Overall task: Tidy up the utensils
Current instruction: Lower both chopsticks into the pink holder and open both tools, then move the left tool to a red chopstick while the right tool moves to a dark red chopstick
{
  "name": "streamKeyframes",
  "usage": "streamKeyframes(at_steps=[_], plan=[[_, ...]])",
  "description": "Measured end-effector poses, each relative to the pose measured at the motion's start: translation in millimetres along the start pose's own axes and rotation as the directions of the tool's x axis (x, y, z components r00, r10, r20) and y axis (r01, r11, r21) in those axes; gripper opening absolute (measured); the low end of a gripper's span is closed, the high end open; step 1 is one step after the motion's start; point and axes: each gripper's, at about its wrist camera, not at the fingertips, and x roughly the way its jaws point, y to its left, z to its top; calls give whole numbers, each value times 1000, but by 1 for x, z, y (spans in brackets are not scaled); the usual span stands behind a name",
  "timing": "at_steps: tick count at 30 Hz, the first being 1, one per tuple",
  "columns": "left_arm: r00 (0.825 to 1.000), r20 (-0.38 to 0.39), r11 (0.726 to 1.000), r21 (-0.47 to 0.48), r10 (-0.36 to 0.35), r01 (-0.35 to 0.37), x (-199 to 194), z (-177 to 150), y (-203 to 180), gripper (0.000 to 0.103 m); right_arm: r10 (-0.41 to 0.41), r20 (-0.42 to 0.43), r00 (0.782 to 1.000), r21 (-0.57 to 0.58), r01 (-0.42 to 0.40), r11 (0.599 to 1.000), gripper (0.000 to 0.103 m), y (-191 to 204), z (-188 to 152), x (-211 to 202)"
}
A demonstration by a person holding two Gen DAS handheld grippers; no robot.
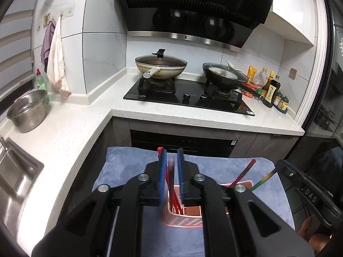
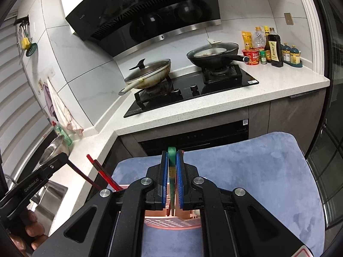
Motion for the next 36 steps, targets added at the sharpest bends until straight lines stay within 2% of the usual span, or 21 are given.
streamKeyframes(at_steps=[1,3,11,19,25,36], plan=[[1000,-1,1000,-4,4,-4,0,0,1,24,0,0,1000,2,0,1000,15,-1,0,0],[1000,1,1000,-15,4,-4,-2,-1,3,28,0,4,1000,7,0,1000,15,-2,0,-3],[1000,-2,1000,-24,9,-9,-13,-5,4,28,-1,12,1000,-4,1,1000,16,-3,-4,-20],[1000,1,1000,-7,6,-6,-37,-20,3,28,11,-6,1000,-16,-11,1000,16,-1,-27,-45],[1000,-24,1000,-4,10,-10,-58,-50,8,28,9,-48,999,-37,-11,999,16,-1,-60,-67],[991,-128,999,5,35,-35,-93,-136,22,28,-37,-183,982,-105,18,994,16,-9,-161,-109]])
